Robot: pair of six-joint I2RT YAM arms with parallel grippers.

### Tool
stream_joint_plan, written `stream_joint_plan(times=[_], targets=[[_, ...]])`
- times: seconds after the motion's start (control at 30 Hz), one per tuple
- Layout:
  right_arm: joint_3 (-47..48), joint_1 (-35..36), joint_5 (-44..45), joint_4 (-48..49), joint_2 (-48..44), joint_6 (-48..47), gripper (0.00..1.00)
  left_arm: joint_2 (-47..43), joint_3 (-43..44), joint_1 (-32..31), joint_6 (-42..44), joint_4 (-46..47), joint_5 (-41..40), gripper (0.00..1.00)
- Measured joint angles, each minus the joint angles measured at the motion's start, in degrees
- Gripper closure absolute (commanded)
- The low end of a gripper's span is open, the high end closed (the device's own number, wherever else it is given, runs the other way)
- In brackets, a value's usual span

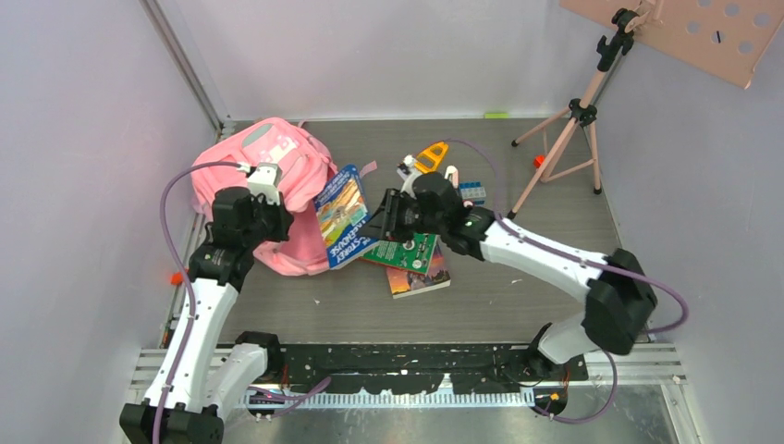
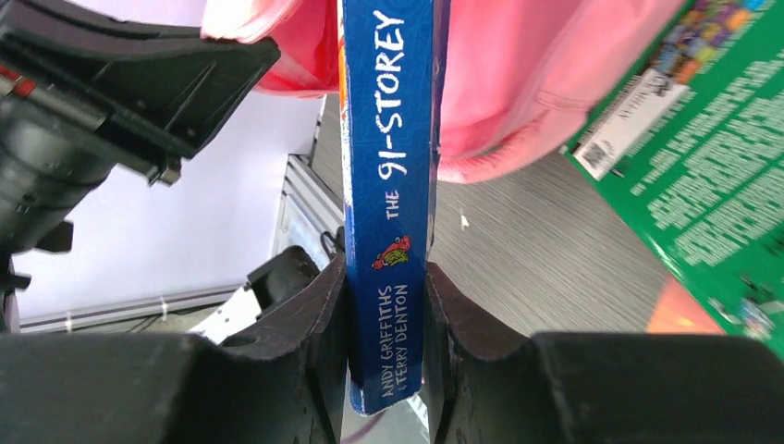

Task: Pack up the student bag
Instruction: Place the book in the student bag.

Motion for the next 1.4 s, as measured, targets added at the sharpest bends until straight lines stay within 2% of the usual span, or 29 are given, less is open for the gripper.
stream_joint_plan(times=[0.13,0.57,0.83,1.13,1.4], targets=[[0.2,0.9,-1.4,8.2,8.5,4.3,0.99,-0.5,-0.2,0.0,0.1,0.1,0.0,1.00],[3.3,0.0,-4.1,22.3,27.5,18.3,0.99,-1.0,-0.7,0.0,0.3,-0.2,0.0,1.00],[10.7,0.1,-7.8,26.9,30.5,22.1,0.99,-1.0,-0.7,0.1,0.4,0.1,0.0,1.00],[12.0,0.3,-9.9,30.0,31.2,24.5,0.99,-1.0,-0.7,0.1,0.4,0.4,0.0,1.00],[18.4,0.2,-10.3,33.6,40.9,24.4,0.99,-1.0,-0.7,0.1,0.4,0.4,0.0,1.00]])
